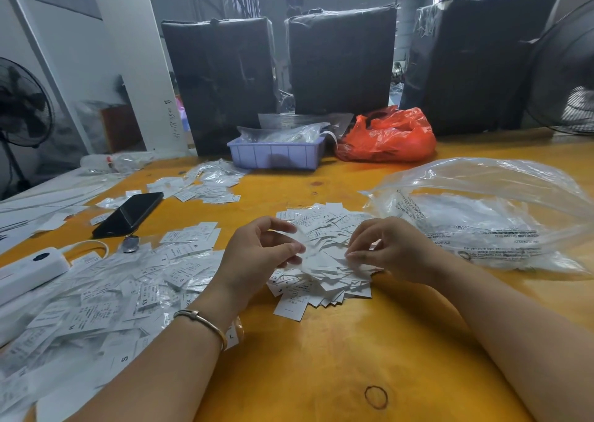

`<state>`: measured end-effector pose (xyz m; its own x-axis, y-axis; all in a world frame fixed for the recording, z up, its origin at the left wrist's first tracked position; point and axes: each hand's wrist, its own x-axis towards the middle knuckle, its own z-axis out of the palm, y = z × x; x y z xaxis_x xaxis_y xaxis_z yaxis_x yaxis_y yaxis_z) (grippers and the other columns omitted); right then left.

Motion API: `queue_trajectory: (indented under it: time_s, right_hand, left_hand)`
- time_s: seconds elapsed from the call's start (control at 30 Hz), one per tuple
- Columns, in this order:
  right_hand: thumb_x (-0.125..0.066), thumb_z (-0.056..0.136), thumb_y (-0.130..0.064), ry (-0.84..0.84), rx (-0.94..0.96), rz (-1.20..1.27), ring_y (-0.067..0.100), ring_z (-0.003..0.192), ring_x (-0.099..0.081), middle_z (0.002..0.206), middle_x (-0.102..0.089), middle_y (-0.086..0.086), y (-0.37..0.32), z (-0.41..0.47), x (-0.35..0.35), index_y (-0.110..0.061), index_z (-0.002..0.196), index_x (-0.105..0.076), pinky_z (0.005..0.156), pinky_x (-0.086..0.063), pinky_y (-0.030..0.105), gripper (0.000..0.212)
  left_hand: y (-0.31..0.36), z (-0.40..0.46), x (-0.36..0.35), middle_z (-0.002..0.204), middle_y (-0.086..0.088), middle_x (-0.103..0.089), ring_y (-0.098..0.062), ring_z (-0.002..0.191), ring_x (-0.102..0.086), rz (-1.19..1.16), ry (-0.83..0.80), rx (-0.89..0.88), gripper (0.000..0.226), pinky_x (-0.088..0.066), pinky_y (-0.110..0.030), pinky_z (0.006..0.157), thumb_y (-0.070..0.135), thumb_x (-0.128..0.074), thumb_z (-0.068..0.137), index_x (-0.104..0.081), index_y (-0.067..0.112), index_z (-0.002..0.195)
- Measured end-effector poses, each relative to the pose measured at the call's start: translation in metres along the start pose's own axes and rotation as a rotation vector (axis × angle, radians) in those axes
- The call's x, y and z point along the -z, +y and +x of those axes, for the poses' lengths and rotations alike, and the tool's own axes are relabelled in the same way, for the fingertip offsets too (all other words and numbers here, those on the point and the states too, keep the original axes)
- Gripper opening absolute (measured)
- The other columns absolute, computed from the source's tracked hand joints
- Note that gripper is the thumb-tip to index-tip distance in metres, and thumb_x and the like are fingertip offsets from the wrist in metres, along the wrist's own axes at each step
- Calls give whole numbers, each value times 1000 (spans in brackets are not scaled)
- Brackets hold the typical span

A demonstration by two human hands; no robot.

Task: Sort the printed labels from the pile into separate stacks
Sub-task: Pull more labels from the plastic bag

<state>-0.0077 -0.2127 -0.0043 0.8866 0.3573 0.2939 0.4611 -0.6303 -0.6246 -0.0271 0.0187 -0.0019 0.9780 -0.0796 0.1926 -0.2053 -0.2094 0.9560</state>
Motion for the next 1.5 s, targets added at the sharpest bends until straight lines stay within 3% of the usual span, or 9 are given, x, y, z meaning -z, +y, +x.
queue_trajectory:
  time_s: [0.23, 0.37, 0.53, 0.77, 0.9, 0.97, 1.07, 1.27, 1.5]
  right_hand:
    - [-68, 86, -11, 360, -77, 207, 20, 62, -67, 74, -71, 10, -4, 0, 5, -3, 84, -72, 56, -54, 29, 9]
    - [-59, 93, -10, 320, -244, 689, 27, 53, -68, 76, -69, 19, -10, 0, 10, 1, 91, -59, 41, -49, 23, 12]
    - [-61, 86, 5, 291, -267, 907, 27, 54, -69, 69, -71, 14, -15, 0, 12, -5, 87, -58, 47, -54, 24, 11]
    - [-64, 83, 8, 319, -168, 761, 28, 59, -68, 79, -72, 21, -16, -4, 12, -21, 116, -61, 53, -56, 29, 44]
    - [-53, 89, 7, 253, -77, 462, 17, 57, -64, 77, -72, 12, -25, -7, 3, -14, 92, -75, 51, -51, 26, 31]
    - [-63, 89, -14, 97, -78, 477, 15, 65, -64, 85, -73, 13, -32, -8, -1, -9, 92, -75, 55, -51, 24, 13]
    - [-64, 73, -53, -51, -57, 518, 17, 71, -63, 87, -72, 17, -37, -10, -4, -6, 91, -75, 59, -48, 25, 52]
    - [-73, 70, -23, -25, 27, 598, 20, 63, -61, 71, -72, 11, -39, -10, -7, -5, 82, -75, 58, -49, 24, 22]
    - [-76, 66, -23, 67, 51, 604, 22, 60, -56, 67, -68, 17, -38, -10, -7, -1, 74, -73, 57, -48, 26, 23]
  left_hand:
    - [0, 0, 3, 83, -3, -76, -14, 77, -72, -21, -35, 35, 30, -52, -17, 62, -1, -76, 78, -69, 15, 102]
    - [0, 1, 3, 78, -3, -74, -15, 73, -69, -109, -68, 82, 31, -56, -20, 64, -7, -75, 76, -70, 9, 103]
    - [-1, 2, 4, 75, -5, -72, -17, 69, -70, -164, -40, 104, 24, -59, -24, 66, -6, -76, 75, -73, 7, 94]
    - [2, 0, 4, 75, -9, -74, -17, 68, -71, -176, -41, 96, 13, -54, -20, 59, 0, -77, 73, -71, 7, 82]
    - [8, -4, 3, 86, -13, -76, -22, 76, -73, -307, -113, 76, 26, -59, -26, 68, 9, -75, 62, -68, 3, 87]
    - [10, -5, 3, 88, -16, -75, -24, 78, -74, -352, -135, 54, 29, -59, -28, 69, 8, -73, 63, -67, -1, 90]
    - [13, -8, 1, 87, -17, -75, -25, 78, -74, -335, -146, 6, 31, -60, -27, 68, 12, -75, 63, -67, -1, 90]
    - [15, -10, -1, 81, -11, -75, -21, 73, -72, -223, -112, -60, 39, -56, -25, 66, 22, -81, 58, -68, 7, 92]
    - [16, -12, -3, 77, -4, -74, -13, 68, -67, -135, -234, 22, 27, -50, -17, 59, 31, -80, 63, -76, 17, 86]
